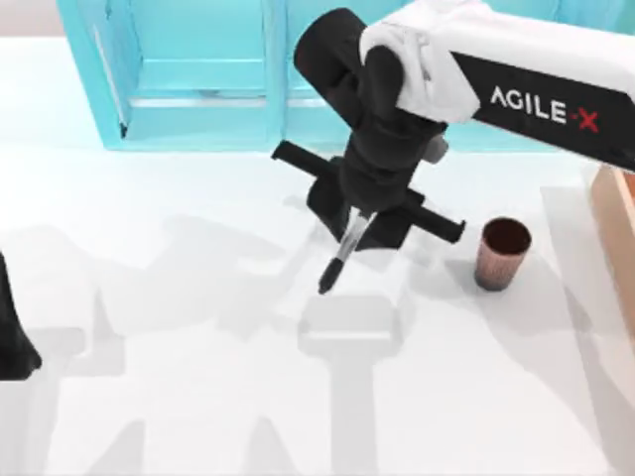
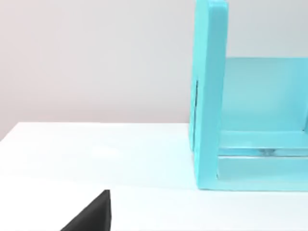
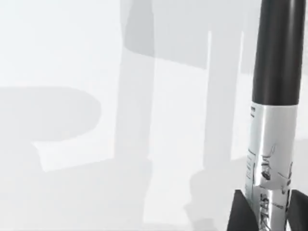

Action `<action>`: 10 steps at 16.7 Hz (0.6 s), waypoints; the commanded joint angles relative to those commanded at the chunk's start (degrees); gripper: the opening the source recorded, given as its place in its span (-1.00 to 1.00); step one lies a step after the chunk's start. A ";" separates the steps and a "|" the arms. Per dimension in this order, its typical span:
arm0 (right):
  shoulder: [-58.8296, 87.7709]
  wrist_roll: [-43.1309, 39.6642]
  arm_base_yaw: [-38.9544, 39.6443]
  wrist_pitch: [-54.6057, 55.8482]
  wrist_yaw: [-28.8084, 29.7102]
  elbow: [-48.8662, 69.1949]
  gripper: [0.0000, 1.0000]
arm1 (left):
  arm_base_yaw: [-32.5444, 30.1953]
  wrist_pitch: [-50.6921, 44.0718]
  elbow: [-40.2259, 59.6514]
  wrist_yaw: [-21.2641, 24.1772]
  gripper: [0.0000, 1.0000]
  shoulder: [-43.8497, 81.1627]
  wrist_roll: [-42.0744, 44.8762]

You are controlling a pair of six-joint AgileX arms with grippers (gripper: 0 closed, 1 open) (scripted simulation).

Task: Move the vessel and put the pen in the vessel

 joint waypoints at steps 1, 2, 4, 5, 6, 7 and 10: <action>-3.16 0.89 1.04 -0.89 0.12 -1.94 -1.00 | 0.00 0.00 0.00 0.00 1.00 0.00 0.00; -5.76 1.71 2.02 -1.70 0.23 -3.72 -1.00 | 0.00 0.00 0.00 0.00 1.00 0.00 0.00; -9.15 3.00 3.53 -2.89 0.39 -6.30 -1.00 | 0.00 0.00 0.00 0.00 1.00 0.00 0.00; -9.94 3.36 3.94 -3.21 0.42 -6.90 -1.00 | 0.00 0.00 0.00 0.00 1.00 0.00 0.00; -10.13 3.45 4.05 -3.29 0.43 -7.04 -1.00 | 0.00 0.00 0.00 0.00 1.00 0.00 0.00; -10.13 3.45 4.05 -3.29 0.43 -7.04 -1.00 | 0.00 0.00 0.00 0.00 1.00 0.00 0.00; -9.93 3.43 3.76 -3.16 0.37 -6.83 -1.00 | 0.00 0.00 0.00 0.00 1.00 0.00 0.00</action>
